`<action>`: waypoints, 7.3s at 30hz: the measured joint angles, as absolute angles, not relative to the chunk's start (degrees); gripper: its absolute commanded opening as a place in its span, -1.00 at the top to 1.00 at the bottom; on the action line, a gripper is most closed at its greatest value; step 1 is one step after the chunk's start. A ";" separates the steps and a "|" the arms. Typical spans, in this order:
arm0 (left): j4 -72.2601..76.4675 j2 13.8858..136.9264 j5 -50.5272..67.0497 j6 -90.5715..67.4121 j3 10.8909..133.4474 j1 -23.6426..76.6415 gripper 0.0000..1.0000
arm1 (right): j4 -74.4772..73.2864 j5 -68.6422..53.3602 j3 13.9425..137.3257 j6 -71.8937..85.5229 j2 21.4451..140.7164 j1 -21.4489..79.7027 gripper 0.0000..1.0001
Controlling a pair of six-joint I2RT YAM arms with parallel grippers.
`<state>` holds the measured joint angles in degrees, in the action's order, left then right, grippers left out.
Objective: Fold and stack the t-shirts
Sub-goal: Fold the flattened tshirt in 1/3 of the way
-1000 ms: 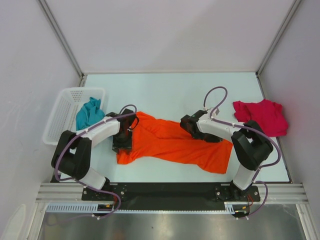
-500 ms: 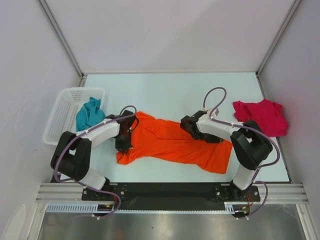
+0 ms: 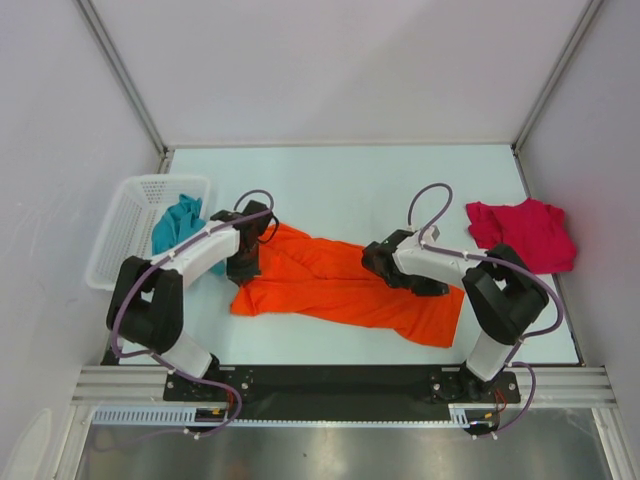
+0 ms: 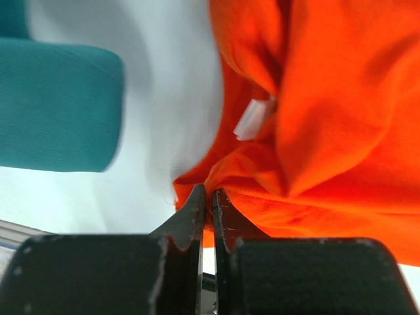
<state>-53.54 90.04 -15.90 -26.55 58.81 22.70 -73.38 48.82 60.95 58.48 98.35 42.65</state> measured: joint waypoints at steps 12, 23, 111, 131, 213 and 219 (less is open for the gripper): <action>-55.27 90.02 -20.38 -24.88 60.62 17.28 0.17 | -74.15 48.36 61.34 58.92 98.70 43.97 0.67; -55.81 90.15 -18.76 -23.53 61.39 17.30 -0.54 | -74.11 48.29 61.54 59.46 99.88 44.75 0.67; -50.68 87.79 -11.25 -22.37 60.16 23.99 -0.52 | -72.07 32.64 50.24 68.82 96.05 52.25 0.19; -50.98 86.46 -11.25 -21.76 59.72 23.99 -0.52 | -72.66 30.92 49.21 73.17 98.61 54.39 0.18; -53.06 79.61 -6.74 -18.96 59.64 23.99 -0.52 | -75.55 22.96 52.03 88.23 102.41 67.20 0.65; -53.06 79.18 -6.70 -18.98 58.92 23.99 -0.51 | -75.99 19.38 55.37 90.80 105.23 73.30 0.65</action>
<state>-53.06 79.18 -6.70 -18.98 58.92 23.99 -75.99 19.38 55.37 90.80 105.23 73.30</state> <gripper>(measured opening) 0.759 0.174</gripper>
